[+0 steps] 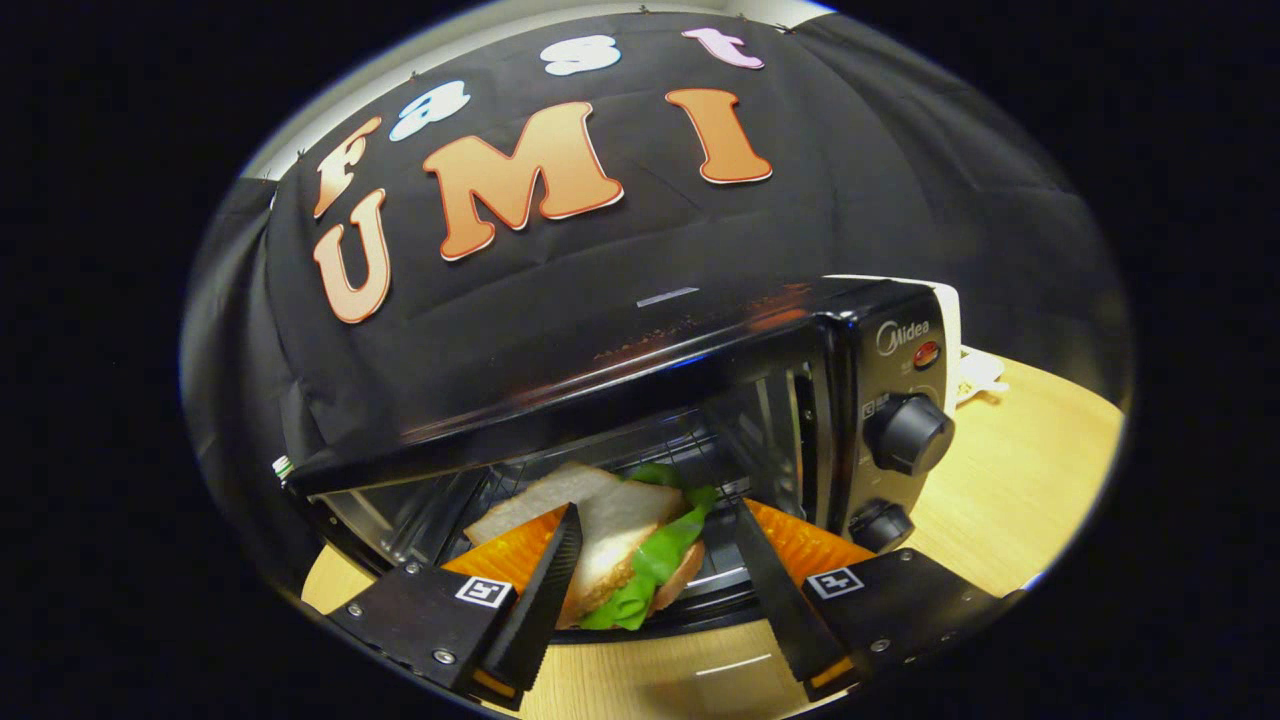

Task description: Open the toaster oven, put the food inside, and close the toaster oven door.

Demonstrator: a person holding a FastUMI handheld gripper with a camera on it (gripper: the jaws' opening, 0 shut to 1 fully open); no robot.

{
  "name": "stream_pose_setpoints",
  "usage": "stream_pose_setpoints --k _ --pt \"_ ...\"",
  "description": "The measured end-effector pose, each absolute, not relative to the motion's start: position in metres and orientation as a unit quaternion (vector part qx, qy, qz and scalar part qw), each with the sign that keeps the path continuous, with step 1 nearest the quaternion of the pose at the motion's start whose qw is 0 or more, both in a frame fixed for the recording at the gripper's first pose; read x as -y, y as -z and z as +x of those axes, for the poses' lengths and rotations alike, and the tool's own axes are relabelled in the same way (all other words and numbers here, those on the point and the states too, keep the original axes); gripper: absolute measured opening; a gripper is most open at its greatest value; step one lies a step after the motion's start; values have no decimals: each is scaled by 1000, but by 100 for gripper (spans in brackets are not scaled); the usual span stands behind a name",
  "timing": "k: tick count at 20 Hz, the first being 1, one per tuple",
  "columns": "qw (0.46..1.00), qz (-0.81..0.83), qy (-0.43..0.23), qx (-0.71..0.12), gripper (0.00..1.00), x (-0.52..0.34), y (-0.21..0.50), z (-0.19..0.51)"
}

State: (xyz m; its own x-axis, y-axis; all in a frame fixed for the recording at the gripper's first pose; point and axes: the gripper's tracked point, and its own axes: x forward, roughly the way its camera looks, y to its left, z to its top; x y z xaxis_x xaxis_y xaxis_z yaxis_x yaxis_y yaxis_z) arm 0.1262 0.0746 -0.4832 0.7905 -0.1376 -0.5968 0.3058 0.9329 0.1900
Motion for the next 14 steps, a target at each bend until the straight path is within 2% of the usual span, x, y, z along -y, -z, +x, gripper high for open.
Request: stream_pose_setpoints --k 8,14 --pt "921 91 27 -377 95 -98 460 46" --pt "914 81 -36 -395 95 -108 446 -25"
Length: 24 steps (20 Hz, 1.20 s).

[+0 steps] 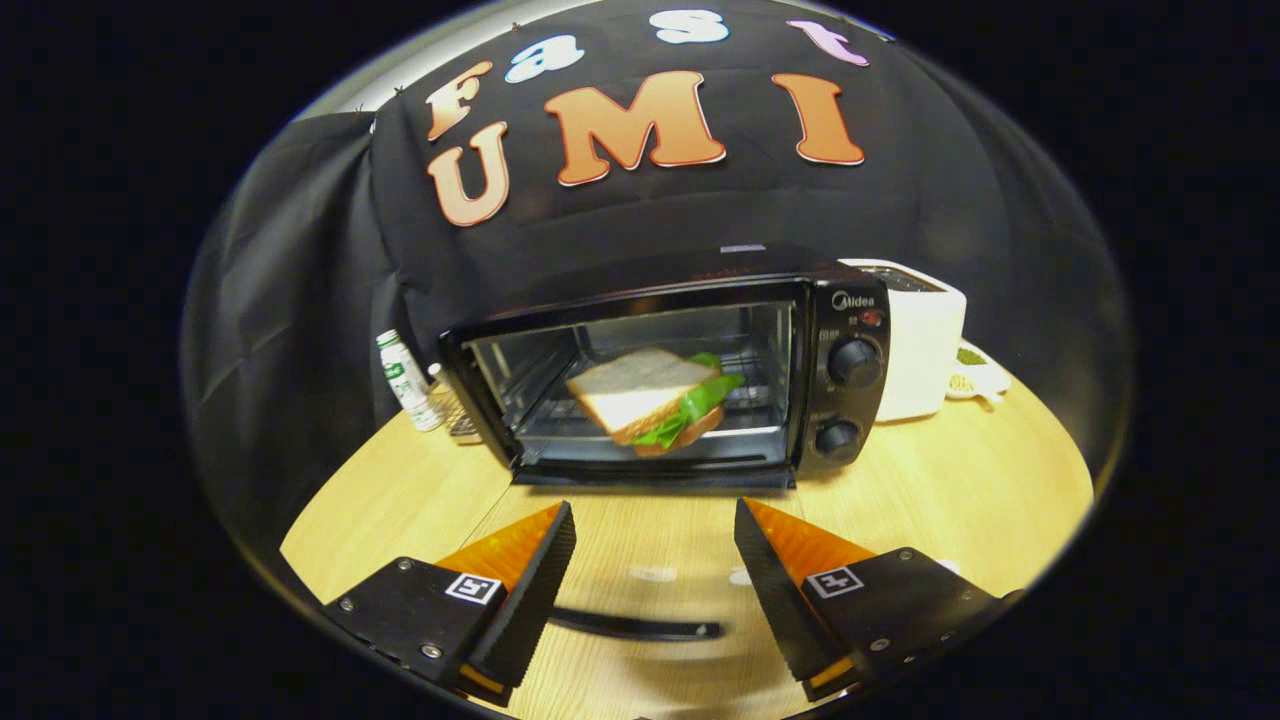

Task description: Open the toaster oven, put the food inside, and close the toaster oven door.

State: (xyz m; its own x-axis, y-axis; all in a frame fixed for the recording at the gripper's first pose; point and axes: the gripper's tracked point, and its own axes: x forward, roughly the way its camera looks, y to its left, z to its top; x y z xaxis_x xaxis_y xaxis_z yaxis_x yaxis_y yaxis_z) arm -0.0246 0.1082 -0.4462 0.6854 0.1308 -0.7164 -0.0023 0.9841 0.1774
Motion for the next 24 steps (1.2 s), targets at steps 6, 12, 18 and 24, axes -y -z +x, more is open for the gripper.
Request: stream_pose_setpoints --k 6,12,18,24 --pt "904 53 -53 -421 95 -95 454 -89" --pt "889 55 -40 -453 95 -87 480 -118" --pt "880 65 -55 -467 95 -105 494 -118" --pt "876 29 -71 -477 95 -124 510 -111"
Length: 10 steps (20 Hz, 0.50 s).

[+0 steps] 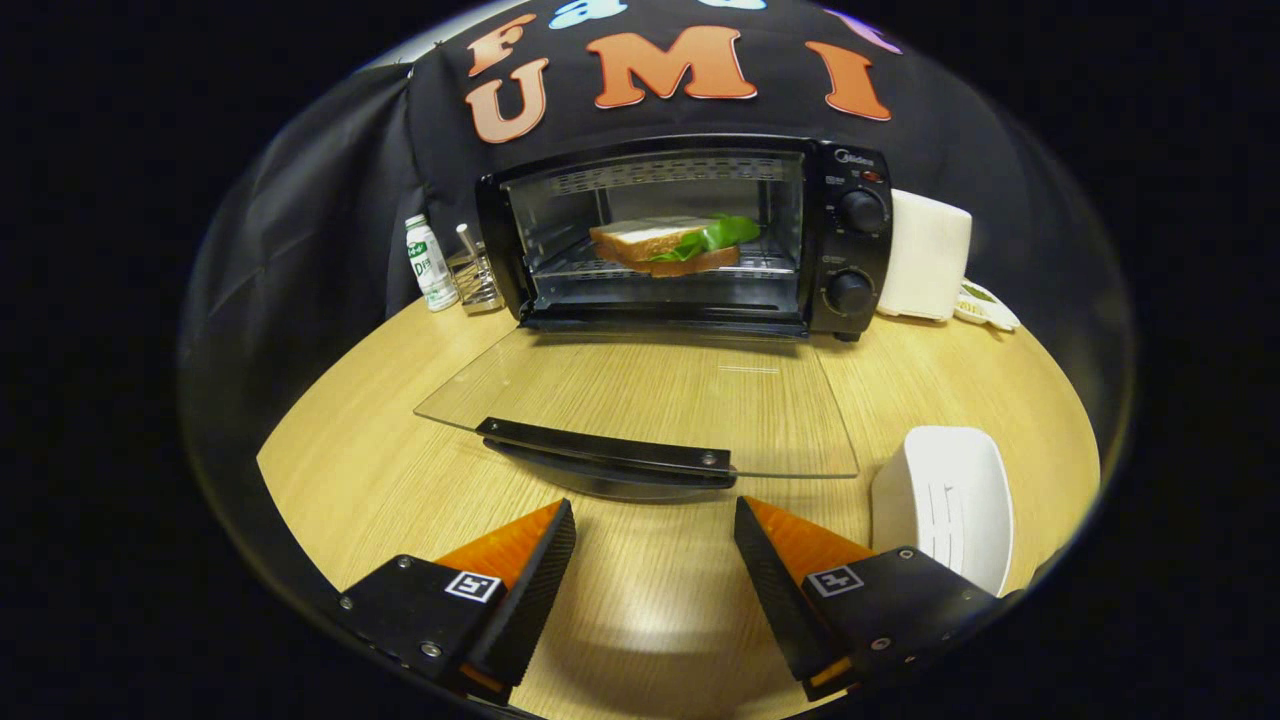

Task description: Open the toaster oven, put the food inside, and close the toaster oven door.

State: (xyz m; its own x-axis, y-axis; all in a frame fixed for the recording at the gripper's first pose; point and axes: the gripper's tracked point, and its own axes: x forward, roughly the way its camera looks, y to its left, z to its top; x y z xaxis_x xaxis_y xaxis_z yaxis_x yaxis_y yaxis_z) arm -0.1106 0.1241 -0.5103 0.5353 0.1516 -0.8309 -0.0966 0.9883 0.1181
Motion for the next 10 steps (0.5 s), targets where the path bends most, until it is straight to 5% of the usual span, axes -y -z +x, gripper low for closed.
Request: stream_pose_setpoints --k 10 --pt "892 -7 -67 -447 96 -134 507 -72"
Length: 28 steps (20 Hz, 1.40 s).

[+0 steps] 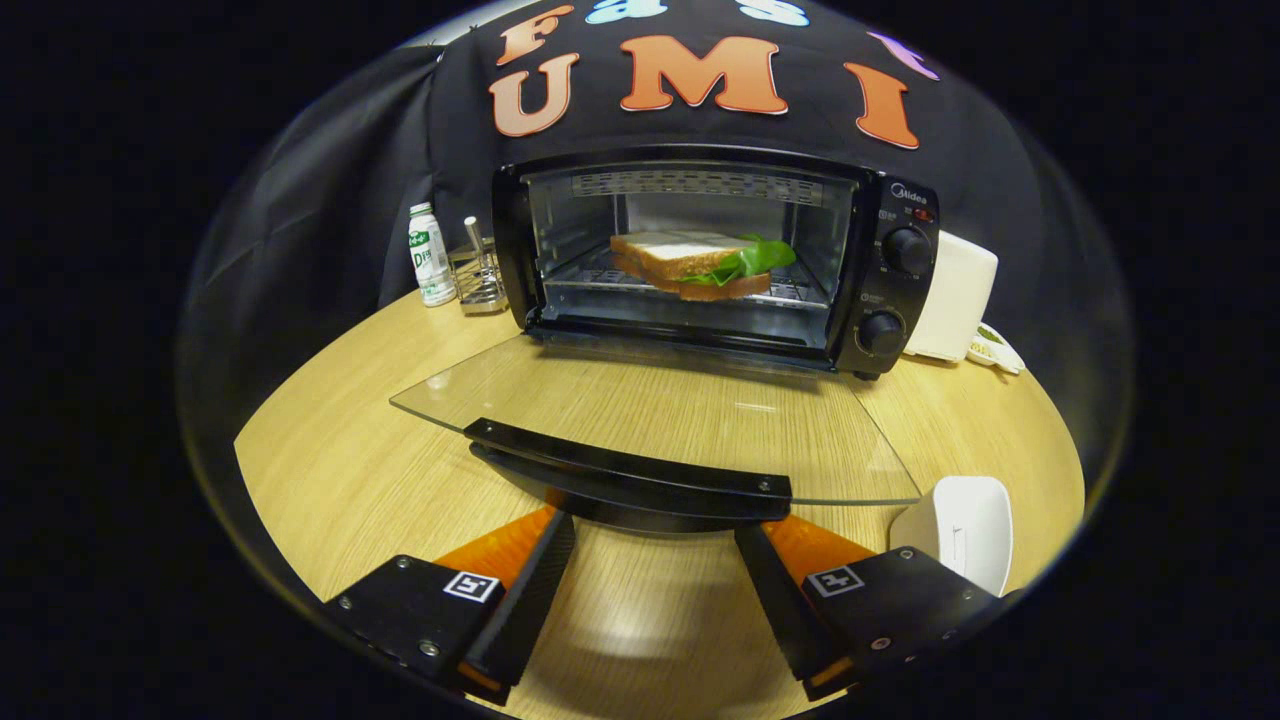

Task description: Open the toaster oven, put the food inside, and close the toaster oven door.

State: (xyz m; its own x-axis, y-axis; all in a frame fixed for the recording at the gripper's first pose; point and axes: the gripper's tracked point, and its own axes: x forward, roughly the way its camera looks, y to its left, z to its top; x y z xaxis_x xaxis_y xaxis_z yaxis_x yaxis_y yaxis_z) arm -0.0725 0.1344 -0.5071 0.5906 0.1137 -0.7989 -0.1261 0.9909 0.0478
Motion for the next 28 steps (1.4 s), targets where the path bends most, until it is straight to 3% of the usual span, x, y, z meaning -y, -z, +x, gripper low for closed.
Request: stream_pose_setpoints --k 18,28 --pt "950 4 1 -312 96 -113 406 79" --pt "983 -21 -14 -183 96 -124 280 105"
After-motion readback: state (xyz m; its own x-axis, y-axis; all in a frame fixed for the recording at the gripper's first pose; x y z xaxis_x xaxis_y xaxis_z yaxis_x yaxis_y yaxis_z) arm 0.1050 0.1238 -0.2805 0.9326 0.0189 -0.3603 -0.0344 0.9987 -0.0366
